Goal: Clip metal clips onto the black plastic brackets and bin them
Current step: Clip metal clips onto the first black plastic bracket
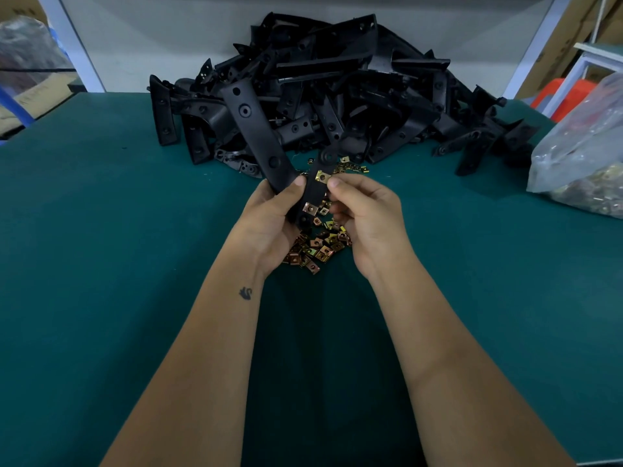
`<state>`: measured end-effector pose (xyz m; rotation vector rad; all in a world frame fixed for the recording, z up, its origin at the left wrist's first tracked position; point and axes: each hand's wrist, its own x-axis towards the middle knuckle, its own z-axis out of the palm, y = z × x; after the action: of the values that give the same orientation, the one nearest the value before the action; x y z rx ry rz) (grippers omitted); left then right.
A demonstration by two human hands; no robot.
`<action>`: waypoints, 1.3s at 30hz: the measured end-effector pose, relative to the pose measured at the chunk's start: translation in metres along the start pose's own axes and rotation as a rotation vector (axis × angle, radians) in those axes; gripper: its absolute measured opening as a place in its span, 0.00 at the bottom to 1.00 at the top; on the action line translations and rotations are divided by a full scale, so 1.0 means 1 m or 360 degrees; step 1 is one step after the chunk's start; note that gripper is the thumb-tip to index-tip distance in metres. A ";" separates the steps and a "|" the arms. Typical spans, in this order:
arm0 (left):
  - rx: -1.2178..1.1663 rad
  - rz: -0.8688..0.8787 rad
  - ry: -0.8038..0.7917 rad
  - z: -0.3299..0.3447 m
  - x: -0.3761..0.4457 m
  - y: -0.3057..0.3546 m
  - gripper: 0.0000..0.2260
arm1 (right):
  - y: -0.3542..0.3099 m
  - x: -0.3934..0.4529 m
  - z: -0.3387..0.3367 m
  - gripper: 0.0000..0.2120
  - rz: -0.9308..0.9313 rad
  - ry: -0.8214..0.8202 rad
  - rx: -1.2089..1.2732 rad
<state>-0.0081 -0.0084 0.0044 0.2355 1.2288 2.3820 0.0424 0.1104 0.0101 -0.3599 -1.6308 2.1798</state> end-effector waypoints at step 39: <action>-0.0121 0.0253 0.0224 0.020 -0.003 -0.013 0.05 | 0.006 -0.007 0.012 0.05 -0.0272 0.0020 -0.0153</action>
<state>0.0056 0.0112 0.0058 0.1482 1.2187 2.6156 0.0429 0.0954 0.0080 -0.2506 -1.6980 1.9754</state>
